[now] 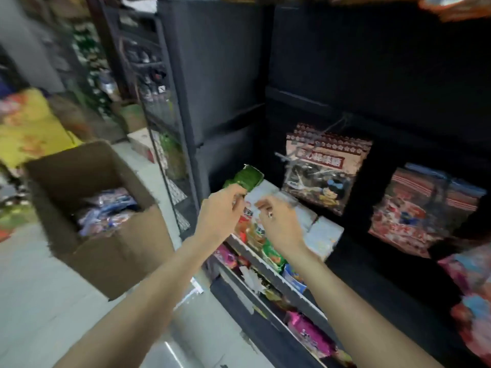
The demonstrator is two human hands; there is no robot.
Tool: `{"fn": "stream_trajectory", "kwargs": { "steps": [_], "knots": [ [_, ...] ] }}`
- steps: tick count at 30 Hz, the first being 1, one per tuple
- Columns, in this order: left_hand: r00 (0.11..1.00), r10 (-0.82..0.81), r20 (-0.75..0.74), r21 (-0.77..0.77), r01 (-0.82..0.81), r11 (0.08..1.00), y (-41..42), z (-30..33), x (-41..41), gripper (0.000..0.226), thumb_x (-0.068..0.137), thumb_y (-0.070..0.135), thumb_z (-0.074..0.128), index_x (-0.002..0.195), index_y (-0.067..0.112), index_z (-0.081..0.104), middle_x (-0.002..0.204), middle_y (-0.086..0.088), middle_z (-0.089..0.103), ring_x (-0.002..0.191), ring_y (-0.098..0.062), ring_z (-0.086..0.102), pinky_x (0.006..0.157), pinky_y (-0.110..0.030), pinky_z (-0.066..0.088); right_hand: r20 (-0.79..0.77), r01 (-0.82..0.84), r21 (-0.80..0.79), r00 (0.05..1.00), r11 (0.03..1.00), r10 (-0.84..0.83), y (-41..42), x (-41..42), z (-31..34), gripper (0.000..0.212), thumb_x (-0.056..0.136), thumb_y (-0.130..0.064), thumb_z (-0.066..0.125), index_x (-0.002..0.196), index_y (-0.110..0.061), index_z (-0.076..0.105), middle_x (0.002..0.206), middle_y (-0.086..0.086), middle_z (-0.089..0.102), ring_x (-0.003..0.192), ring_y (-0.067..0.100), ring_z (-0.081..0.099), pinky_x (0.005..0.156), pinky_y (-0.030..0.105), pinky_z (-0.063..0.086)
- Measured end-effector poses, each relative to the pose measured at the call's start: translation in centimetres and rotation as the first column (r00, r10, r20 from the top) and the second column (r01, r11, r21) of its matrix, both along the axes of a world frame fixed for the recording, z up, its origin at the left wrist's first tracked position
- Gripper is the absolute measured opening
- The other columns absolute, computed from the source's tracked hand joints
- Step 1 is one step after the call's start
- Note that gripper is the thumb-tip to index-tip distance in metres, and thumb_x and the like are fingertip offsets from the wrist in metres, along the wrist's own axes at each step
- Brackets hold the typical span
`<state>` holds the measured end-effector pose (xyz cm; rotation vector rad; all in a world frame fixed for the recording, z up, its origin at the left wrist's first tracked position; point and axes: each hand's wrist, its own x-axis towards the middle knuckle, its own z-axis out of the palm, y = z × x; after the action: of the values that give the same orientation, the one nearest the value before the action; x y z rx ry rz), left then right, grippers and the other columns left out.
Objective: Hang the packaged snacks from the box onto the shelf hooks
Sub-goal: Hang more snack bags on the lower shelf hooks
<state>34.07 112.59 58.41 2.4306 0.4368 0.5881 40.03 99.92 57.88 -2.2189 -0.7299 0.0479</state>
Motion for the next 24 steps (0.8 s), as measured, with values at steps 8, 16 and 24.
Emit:
{"fn": "stream_trajectory", "kwargs": {
  "steps": [8, 16, 24],
  "knots": [
    [0.961, 0.271, -0.056, -0.247, -0.276, 0.929, 22.2, -1.7, -7.5, 0.02, 0.088, 0.005, 0.05, 0.099, 0.016, 0.062, 0.09, -0.009, 0.07, 0.085, -0.024, 0.064, 0.078, -0.031, 0.05, -0.027, -0.307, 0.003, 0.951, 0.952, 0.307, 24.3, -5.4, -0.7, 0.024, 0.088, -0.002, 0.048, 0.102, -0.008, 0.067, 0.103, 0.012, 0.059, 0.105, 0.026, 0.054, 0.087, 0.029, 0.037],
    [0.701, 0.37, -0.61, -0.126, -0.547, 0.828, 37.2, -5.8, -9.8, 0.03, 0.093, 0.011, 0.044, 0.117, -0.004, 0.052, 0.123, -0.024, 0.056, 0.115, -0.036, 0.052, 0.091, -0.037, 0.042, -0.246, -0.461, -0.332, 0.885, 0.823, 0.396, 41.4, -5.5, -5.6, 0.037, 0.09, -0.011, 0.051, 0.126, -0.005, 0.051, 0.125, 0.018, 0.052, 0.117, 0.034, 0.049, 0.096, 0.037, 0.04],
    [0.543, 0.319, -0.776, -0.122, -0.627, 0.77, 45.3, -12.3, -5.8, 0.031, 0.091, 0.007, 0.048, 0.119, -0.003, 0.055, 0.127, -0.018, 0.057, 0.118, -0.03, 0.054, 0.094, -0.032, 0.042, -0.416, -0.547, -0.476, 0.83, 0.689, 0.371, 51.4, -2.9, -12.4, 0.069, 0.089, -0.023, 0.061, 0.146, -0.008, 0.026, 0.141, 0.022, 0.037, 0.13, 0.04, 0.038, 0.106, 0.041, 0.035]
  ]
}}
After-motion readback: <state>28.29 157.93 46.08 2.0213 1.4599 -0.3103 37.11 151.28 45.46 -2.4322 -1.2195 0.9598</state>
